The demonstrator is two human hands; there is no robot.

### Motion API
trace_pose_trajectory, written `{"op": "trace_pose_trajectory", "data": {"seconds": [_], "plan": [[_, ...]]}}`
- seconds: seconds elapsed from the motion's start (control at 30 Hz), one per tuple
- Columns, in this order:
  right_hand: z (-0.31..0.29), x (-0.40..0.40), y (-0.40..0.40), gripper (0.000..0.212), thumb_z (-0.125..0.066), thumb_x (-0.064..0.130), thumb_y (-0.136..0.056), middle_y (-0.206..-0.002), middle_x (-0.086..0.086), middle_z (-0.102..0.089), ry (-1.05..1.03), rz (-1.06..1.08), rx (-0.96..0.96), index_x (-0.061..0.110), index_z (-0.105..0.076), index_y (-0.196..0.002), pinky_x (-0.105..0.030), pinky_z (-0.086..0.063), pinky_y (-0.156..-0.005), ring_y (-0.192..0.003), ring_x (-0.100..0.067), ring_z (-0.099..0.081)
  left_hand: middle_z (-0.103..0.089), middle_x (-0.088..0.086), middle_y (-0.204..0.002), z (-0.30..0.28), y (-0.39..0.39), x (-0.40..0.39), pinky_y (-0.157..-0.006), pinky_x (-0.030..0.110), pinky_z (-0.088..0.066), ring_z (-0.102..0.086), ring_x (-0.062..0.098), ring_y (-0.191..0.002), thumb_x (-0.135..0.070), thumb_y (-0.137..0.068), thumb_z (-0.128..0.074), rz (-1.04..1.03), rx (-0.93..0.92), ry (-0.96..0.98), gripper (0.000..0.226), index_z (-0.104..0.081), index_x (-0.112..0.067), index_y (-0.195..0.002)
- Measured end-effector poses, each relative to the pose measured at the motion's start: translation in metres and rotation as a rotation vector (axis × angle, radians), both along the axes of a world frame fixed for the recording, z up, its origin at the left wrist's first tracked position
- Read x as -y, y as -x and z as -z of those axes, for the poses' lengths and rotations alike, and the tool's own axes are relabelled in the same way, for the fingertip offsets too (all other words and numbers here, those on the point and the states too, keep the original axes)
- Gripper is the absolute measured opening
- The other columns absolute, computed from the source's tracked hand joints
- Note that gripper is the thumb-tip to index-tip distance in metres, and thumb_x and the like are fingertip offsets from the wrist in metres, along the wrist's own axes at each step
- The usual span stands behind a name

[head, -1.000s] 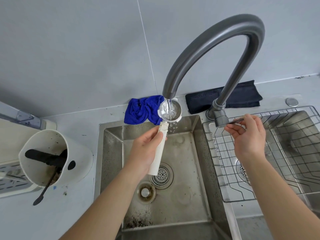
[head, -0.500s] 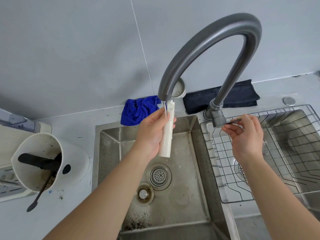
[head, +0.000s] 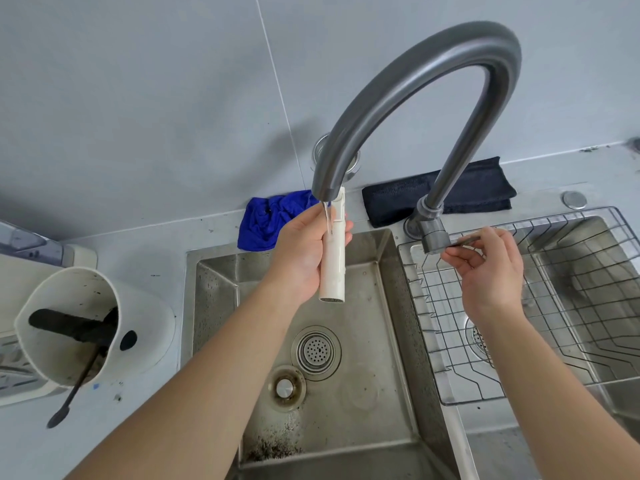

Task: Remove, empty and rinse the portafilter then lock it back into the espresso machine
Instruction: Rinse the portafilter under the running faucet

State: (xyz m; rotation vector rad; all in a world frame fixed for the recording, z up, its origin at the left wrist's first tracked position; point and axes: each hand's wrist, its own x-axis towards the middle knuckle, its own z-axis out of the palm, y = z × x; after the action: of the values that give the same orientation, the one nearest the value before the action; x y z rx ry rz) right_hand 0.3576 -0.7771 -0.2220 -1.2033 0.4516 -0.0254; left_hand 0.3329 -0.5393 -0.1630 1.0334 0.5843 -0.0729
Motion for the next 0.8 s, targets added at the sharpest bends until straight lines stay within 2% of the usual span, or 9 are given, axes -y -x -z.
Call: {"op": "trace_pose_trajectory", "data": {"seconds": [0.23, 0.3, 0.47, 0.67, 0.8], "plan": [[0.0, -0.001, 0.0, 0.014, -0.054, 0.022, -0.093, -0.067, 0.001, -0.064, -0.003, -0.003, 0.001, 0.016, -0.055, -0.08, -0.032, -0.059, -0.068, -0.063, -0.021, -0.066, -0.075, 0.002, -0.087, 0.003, 0.007, -0.003, -0.07, 0.035, -0.058, -0.073, 0.024, -0.086, -0.02, -0.089, -0.066, 0.025, -0.024, -0.019, 0.01, -0.076, -0.018, -0.089], [-0.001, 0.0, 0.001, 0.014, -0.054, 0.022, -0.093, -0.067, 0.002, -0.064, 0.003, -0.004, 0.004, 0.016, -0.055, -0.081, -0.032, -0.059, -0.069, -0.063, -0.021, -0.066, -0.076, 0.003, -0.089, 0.005, 0.017, -0.001, -0.069, 0.038, -0.059, -0.073, 0.025, -0.088, -0.02, -0.09, -0.065, 0.047, -0.051, -0.032, 0.013, -0.074, -0.015, -0.098], [0.001, 0.0, 0.0, 0.014, -0.055, 0.025, -0.093, -0.067, 0.003, -0.065, 0.019, -0.007, 0.014, 0.017, -0.055, -0.081, -0.033, -0.059, -0.069, -0.063, -0.021, -0.067, -0.074, 0.004, -0.097, 0.01, 0.042, 0.001, -0.064, 0.031, -0.057, -0.072, 0.019, -0.083, -0.021, -0.093, -0.062, 0.116, -0.093, -0.118, 0.02, -0.07, -0.012, -0.108], [0.004, 0.002, 0.002, 0.015, -0.057, 0.028, -0.094, -0.072, 0.0, -0.064, 0.083, -0.027, 0.052, 0.021, -0.058, -0.081, -0.031, -0.059, -0.071, -0.065, -0.02, -0.068, -0.075, 0.005, -0.097, 0.01, 0.063, -0.008, -0.059, 0.028, -0.055, -0.07, 0.018, -0.078, -0.019, -0.093, -0.06, 0.196, -0.087, -0.225, 0.018, -0.077, -0.025, -0.094], [0.004, 0.002, 0.003, 0.018, -0.058, 0.034, -0.095, -0.071, 0.002, -0.065, 0.11, -0.037, 0.075, 0.022, -0.058, -0.081, -0.03, -0.059, -0.071, -0.066, -0.019, -0.069, -0.075, 0.007, -0.094, 0.008, 0.072, -0.016, -0.056, 0.028, -0.056, -0.071, 0.018, -0.074, -0.015, -0.092, -0.061, 0.209, -0.1, -0.249, 0.019, -0.078, -0.025, -0.092]]}}
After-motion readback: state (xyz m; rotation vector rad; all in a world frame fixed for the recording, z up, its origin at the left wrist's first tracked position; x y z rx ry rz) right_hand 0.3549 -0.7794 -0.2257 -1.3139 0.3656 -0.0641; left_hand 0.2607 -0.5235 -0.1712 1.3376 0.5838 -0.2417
